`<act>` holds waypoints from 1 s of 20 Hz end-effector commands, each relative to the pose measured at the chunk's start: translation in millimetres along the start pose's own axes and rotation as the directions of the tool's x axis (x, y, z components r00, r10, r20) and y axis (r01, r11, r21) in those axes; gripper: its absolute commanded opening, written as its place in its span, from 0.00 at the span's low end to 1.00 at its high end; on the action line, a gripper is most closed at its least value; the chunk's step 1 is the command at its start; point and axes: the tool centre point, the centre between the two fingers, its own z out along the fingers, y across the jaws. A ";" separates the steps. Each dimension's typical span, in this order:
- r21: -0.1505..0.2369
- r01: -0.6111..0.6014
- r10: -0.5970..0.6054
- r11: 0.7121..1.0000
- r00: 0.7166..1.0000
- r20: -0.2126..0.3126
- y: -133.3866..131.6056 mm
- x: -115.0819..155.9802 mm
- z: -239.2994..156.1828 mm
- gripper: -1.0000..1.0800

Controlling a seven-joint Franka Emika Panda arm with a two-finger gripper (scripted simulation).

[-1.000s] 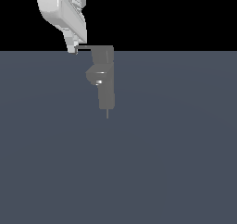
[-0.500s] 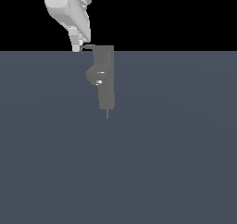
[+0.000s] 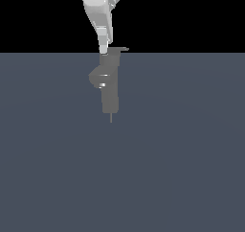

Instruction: Turn on the faucet by rotating a designated handle.

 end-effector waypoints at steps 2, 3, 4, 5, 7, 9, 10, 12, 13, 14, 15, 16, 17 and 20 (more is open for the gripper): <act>0.012 -0.044 0.043 0.999 0.999 0.004 -1.3 46.7 -4.4 0.00; 0.012 -0.044 0.043 0.999 0.999 0.004 -1.3 46.7 -4.4 0.00; 0.004 -0.010 0.010 1.000 1.000 0.001 -0.6 22.3 -1.2 0.00; 0.005 -0.011 0.011 1.000 1.000 0.001 -2.9 25.4 -1.3 0.00; 0.005 -0.013 0.013 1.000 1.000 0.001 -7.6 31.8 -1.6 0.00; 0.006 -0.015 0.015 1.000 1.000 0.001 -12.1 38.0 -1.8 0.00; 0.006 -0.016 0.016 1.000 1.000 0.001 -14.4 41.1 -1.9 0.00; 0.006 -0.018 0.018 1.000 1.000 0.001 -18.8 47.1 -2.1 0.00; 0.006 -0.019 0.019 1.000 1.000 0.001 -21.0 50.1 -2.2 0.00; 0.007 -0.020 0.020 1.000 1.000 0.001 -23.2 53.1 -2.3 0.00; 0.007 -0.021 0.021 1.000 1.000 0.002 -25.4 56.1 -2.4 0.00; 0.007 -0.022 0.022 1.000 1.000 0.002 -27.5 59.0 -2.5 0.00; 0.007 -0.023 0.023 1.000 1.000 0.002 -29.6 62.0 -2.6 0.00; 0.008 -0.026 0.026 1.000 1.000 0.002 -35.9 70.7 -2.9 0.00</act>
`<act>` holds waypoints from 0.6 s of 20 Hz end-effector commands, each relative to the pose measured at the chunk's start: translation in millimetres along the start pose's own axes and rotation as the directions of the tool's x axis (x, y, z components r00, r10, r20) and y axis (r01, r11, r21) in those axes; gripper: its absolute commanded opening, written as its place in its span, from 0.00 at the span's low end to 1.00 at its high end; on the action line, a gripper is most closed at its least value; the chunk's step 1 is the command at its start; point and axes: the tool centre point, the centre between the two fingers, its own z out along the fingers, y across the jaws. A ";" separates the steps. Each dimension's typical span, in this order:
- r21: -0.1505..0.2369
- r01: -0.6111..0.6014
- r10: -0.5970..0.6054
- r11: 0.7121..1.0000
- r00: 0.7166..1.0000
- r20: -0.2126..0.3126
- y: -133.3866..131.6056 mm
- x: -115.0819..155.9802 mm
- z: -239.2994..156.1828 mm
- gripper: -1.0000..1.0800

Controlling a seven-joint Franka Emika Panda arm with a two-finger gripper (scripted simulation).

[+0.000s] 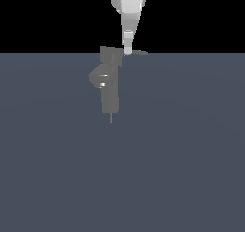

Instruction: Turn on the faucet by rotating a designated handle.

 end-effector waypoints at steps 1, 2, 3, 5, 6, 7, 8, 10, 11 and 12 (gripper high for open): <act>0.006 -0.009 0.009 1.000 1.000 -0.001 -8.5 11.5 0.0 0.00; 0.007 -0.010 0.010 1.000 1.000 -0.001 -10.6 14.3 -0.1 0.00; 0.007 -0.011 0.011 1.000 1.000 0.000 -12.7 17.1 -0.2 0.00; 0.007 -0.012 0.012 1.000 1.000 0.000 -16.8 22.5 -0.4 0.00; 0.007 -0.013 0.013 1.000 1.000 0.000 -18.8 25.3 -0.5 0.00; 0.008 -0.014 0.014 1.000 1.000 0.000 -20.9 28.1 -0.6 0.00; 0.008 -0.015 0.015 1.000 1.000 0.000 -22.9 30.8 -0.7 0.00; 0.008 -0.017 0.017 1.000 1.000 0.000 -26.8 36.3 -0.9 0.00; 0.008 -0.018 0.018 1.000 1.000 0.000 -28.8 38.9 -1.0 0.00; 0.009 -0.019 0.019 1.000 1.000 0.001 -30.8 41.6 -1.1 0.00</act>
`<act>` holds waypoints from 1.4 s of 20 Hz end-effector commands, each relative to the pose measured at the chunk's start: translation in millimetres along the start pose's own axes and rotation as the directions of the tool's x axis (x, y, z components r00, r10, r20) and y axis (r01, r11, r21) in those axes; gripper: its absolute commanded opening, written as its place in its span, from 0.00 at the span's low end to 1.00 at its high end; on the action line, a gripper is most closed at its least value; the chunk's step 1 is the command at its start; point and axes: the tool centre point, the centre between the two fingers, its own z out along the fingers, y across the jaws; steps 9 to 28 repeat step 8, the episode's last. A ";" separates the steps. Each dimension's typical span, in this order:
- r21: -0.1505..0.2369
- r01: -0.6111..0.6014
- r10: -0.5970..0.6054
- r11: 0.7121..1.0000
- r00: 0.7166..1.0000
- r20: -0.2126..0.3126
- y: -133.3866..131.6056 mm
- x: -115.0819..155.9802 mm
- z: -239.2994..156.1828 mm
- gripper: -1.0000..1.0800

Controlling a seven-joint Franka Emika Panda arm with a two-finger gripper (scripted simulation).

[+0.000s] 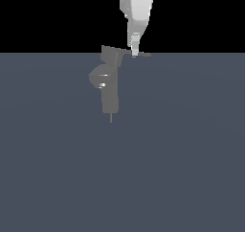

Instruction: Turn on the faucet by rotating a designated handle.

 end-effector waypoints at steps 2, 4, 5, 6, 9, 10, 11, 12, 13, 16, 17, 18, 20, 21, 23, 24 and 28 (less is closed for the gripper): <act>0.003 -0.030 0.030 1.000 1.000 -0.001 -6.5 26.2 -0.6 0.00; 0.004 -0.032 0.032 0.999 0.999 -0.001 -10.3 31.4 -0.7 0.00; 0.004 -0.033 0.033 0.999 0.999 -0.001 -12.2 34.1 -0.9 0.00; 0.004 -0.034 0.034 0.999 0.999 -0.001 -14.1 36.8 -1.0 0.00; 0.004 -0.034 0.034 0.999 0.999 0.000 -16.0 39.2 -1.1 0.00; 0.004 -0.034 0.034 0.999 0.999 0.000 -16.0 39.2 -1.1 0.00; 0.004 -0.034 0.034 0.999 0.999 0.000 -16.0 39.2 -1.1 0.00; 0.004 -0.034 0.034 0.999 0.999 0.000 -16.0 39.2 -1.1 0.00; 0.004 -0.034 0.034 0.999 0.999 0.000 -16.0 39.2 -1.1 0.00; 0.004 -0.034 0.034 0.999 0.999 0.000 -16.0 39.2 -1.1 0.00; 0.004 -0.034 0.034 0.999 0.999 0.000 -16.0 39.2 -1.1 0.00; 0.004 -0.034 0.034 0.999 0.999 0.000 -16.0 39.2 -1.1 0.00; 0.004 -0.034 0.034 0.999 0.999 0.000 -16.0 39.2 -1.1 0.00; 0.004 -0.034 0.034 0.999 0.999 0.000 -16.0 39.2 -1.1 0.00; 0.004 -0.034 0.034 0.999 0.999 0.000 -16.0 39.2 -1.1 0.00; 0.004 -0.034 0.034 0.999 0.999 0.000 -16.0 39.2 -1.1 0.00; 0.004 -0.034 0.034 0.999 0.999 0.000 -16.0 39.2 -1.1 0.00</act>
